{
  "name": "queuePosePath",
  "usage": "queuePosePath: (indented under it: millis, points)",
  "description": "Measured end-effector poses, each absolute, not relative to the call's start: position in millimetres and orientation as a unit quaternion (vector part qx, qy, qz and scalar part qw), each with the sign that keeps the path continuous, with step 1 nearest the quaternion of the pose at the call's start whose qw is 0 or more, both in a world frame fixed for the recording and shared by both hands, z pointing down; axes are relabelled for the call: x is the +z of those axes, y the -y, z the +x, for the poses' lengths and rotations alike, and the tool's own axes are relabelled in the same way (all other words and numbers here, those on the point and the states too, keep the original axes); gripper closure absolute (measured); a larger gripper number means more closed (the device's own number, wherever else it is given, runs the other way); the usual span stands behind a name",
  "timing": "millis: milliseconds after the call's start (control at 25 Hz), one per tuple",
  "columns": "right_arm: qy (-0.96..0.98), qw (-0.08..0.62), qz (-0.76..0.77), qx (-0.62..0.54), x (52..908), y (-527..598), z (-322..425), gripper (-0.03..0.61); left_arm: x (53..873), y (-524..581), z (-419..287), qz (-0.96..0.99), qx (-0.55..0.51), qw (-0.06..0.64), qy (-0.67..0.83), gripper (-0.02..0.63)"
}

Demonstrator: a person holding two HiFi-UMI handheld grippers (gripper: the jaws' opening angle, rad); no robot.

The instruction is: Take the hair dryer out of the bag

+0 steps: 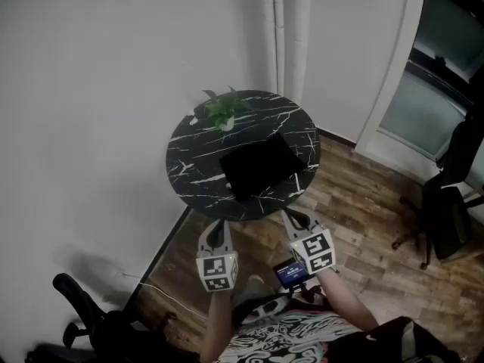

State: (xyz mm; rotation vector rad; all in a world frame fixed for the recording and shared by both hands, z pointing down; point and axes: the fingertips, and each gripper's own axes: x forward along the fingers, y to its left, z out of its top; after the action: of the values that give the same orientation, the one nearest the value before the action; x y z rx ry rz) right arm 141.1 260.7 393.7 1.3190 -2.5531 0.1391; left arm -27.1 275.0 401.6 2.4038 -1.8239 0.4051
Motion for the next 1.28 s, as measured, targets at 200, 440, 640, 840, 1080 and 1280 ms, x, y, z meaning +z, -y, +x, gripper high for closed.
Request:
queuePosePath:
  millis: [200, 440, 640, 840, 1080, 1280]
  points:
    - [0.88, 0.132, 0.454, 0.043, 392.9, -256.7, 141.0, 0.56, 403.3, -270.8, -25.8, 0.787, 0.143, 0.046, 0.598, 0.598]
    - [0.878, 0.124, 0.46, 0.052, 392.6, -253.3, 151.8, 0.56, 401.8, -268.4, -20.5, 0.786, 0.148, 0.039, 0.598, 0.598]
    - [0.888, 0.1, 0.444, 0.069, 387.7, -254.3, 151.9, 0.56, 392.5, -270.2, -5.4, 0.812, 0.119, 0.055, 0.569, 0.598]
    - [0.888, 0.104, 0.441, 0.07, 393.0, -249.0, 157.5, 0.56, 395.3, -265.7, -2.0, 0.813, 0.1, 0.081, 0.568, 0.599]
    - [0.884, 0.102, 0.448, 0.083, 402.4, -226.9, 160.9, 0.56, 405.2, -245.7, -10.9, 0.799, 0.125, 0.073, 0.584, 0.599]
    - [0.88, 0.106, 0.454, 0.092, 410.1, -194.2, 156.8, 0.56, 414.1, -211.9, -21.3, 0.795, 0.133, 0.077, 0.587, 0.598]
